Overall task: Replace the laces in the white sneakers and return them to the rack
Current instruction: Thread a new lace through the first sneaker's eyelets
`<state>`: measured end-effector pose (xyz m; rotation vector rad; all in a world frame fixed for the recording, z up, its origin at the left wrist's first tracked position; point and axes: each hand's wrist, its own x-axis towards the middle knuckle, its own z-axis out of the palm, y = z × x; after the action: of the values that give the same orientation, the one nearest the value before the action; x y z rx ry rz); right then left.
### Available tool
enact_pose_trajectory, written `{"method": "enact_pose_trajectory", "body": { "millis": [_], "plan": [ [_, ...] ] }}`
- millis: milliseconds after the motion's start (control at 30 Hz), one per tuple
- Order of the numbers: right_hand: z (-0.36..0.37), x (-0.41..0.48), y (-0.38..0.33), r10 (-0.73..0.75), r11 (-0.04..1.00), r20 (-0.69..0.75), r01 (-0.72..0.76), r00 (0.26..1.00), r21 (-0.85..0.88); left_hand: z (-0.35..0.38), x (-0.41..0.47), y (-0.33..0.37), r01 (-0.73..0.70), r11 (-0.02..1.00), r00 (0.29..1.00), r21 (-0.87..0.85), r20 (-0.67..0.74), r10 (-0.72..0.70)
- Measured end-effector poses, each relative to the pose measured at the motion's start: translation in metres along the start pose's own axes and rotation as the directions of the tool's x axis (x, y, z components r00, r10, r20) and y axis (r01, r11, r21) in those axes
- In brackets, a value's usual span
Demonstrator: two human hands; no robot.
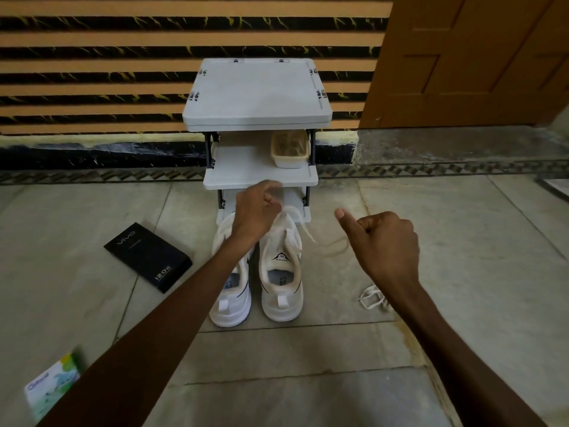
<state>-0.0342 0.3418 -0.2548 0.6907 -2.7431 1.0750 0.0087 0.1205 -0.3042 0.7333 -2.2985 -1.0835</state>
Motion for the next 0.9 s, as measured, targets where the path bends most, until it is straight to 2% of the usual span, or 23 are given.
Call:
{"method": "enact_pose_trajectory", "body": {
  "millis": [67, 133, 200, 267, 333, 400, 467, 667, 700, 767, 833, 867, 900],
  "plan": [
    [0.002, 0.004, 0.012, 0.100, 0.962, 0.112, -0.067, 0.989, -0.265, -0.001, -0.008, 0.024, -0.030, 0.989, 0.997, -0.144, 0.067, 0.040],
    [0.005, 0.005, 0.019, 0.228, 0.858, 0.263, -0.065, 0.937, -0.509, -0.005, -0.014, 0.044, -0.089, 0.975, 0.989, -0.204, 0.102, 0.111],
    [0.005, 0.003, 0.023, 0.250, 0.818, 0.338, -0.011, 0.907, -0.576, -0.011, -0.020, 0.058, -0.112, 0.967, 0.980, -0.230, 0.135, 0.146],
    [0.003, 0.004, 0.023, 0.135, 0.891, 0.337, 0.034, 0.932, -0.452, -0.017, -0.025, 0.066, -0.116, 0.966, 0.971, -0.233, 0.177, 0.159],
    [0.003, 0.008, 0.019, 0.002, 0.989, 0.324, 0.047, 0.946, -0.143, -0.021, -0.030, 0.070, -0.115, 0.972, 0.960, -0.206, 0.227, 0.162],
    [0.004, 0.012, 0.006, -0.057, 0.980, 0.386, -0.022, 0.921, 0.197, -0.022, -0.035, 0.069, -0.116, 0.979, 0.952, -0.167, 0.261, 0.158],
    [0.010, 0.012, -0.005, -0.089, 0.928, 0.416, -0.077, 0.905, 0.366, -0.023, -0.039, 0.067, -0.107, 0.982, 0.951, -0.153, 0.274, 0.147],
    [0.043, 0.005, -0.015, -0.114, 0.898, 0.365, -0.062, 0.924, 0.436, -0.034, -0.041, 0.040, 0.026, 0.991, 0.966, -0.132, 0.260, 0.009],
    [0.047, 0.003, -0.015, -0.118, 0.904, 0.375, -0.057, 0.920, 0.425, -0.035, -0.040, 0.029, 0.024, 0.998, 0.972, -0.059, 0.235, -0.010],
    [0.058, -0.003, -0.015, -0.121, 0.908, 0.404, -0.063, 0.907, 0.414, -0.042, -0.039, 0.000, 0.022, 0.974, 0.983, 0.226, 0.174, -0.063],
    [0.068, -0.011, -0.017, -0.098, 0.898, 0.437, -0.110, 0.894, 0.426, -0.049, -0.041, -0.034, 0.068, 0.818, 0.964, 0.571, 0.173, -0.202],
    [0.072, -0.015, -0.018, -0.075, 0.890, 0.451, -0.144, 0.889, 0.432, -0.051, -0.042, -0.048, 0.095, 0.733, 0.939, 0.674, 0.185, -0.291],
    [0.077, -0.018, -0.021, -0.050, 0.886, 0.469, -0.178, 0.882, 0.428, -0.052, -0.044, -0.062, 0.127, 0.689, 0.908, 0.713, 0.197, -0.371]
  ]
}}
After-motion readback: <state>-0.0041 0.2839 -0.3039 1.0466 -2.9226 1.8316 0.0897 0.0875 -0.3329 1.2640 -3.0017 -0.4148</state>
